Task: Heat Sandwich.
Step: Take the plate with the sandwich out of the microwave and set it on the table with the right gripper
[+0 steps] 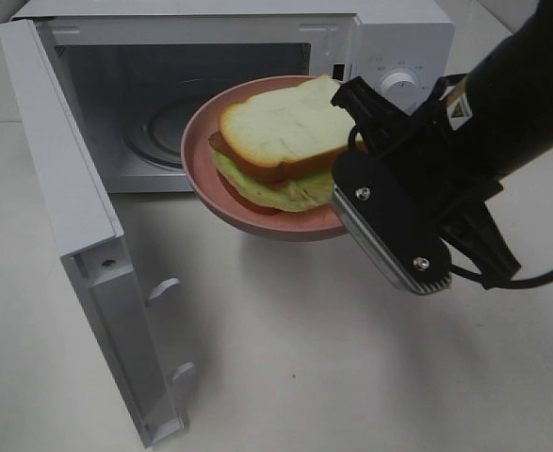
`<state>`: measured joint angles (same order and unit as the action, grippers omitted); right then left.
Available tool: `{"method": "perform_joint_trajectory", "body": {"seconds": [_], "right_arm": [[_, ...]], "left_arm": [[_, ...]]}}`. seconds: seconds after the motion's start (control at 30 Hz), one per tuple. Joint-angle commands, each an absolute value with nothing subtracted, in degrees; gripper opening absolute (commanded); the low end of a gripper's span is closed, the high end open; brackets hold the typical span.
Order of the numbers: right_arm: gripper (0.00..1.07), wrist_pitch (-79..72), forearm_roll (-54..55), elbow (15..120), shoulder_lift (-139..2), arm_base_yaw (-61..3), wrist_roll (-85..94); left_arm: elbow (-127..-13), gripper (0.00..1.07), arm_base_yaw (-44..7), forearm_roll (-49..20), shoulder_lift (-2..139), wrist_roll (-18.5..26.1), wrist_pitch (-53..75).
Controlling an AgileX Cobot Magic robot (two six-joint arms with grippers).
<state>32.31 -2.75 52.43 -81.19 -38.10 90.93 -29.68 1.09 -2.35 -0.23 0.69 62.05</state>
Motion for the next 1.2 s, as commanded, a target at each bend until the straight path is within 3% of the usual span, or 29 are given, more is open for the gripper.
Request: {"method": "perform_joint_trajectory", "body": {"seconds": [0.03, 0.5, 1.2], "right_arm": [[0.00, 32.7, -3.5, 50.6, -77.3, -38.2, 88.9], [0.00, 37.8, -10.9, 43.3, -66.5, -38.2, 72.8], [0.00, 47.8, -29.5, 42.9, -63.7, -38.2, 28.1]], "left_arm": [[-29.6, 0.98, 1.2, -2.3, -1.1, 0.7, 61.4], [-29.6, 0.98, 1.2, -2.3, -1.1, 0.7, 61.4], [-29.6, 0.98, 1.2, -2.3, -1.1, 0.7, 61.4]]}}
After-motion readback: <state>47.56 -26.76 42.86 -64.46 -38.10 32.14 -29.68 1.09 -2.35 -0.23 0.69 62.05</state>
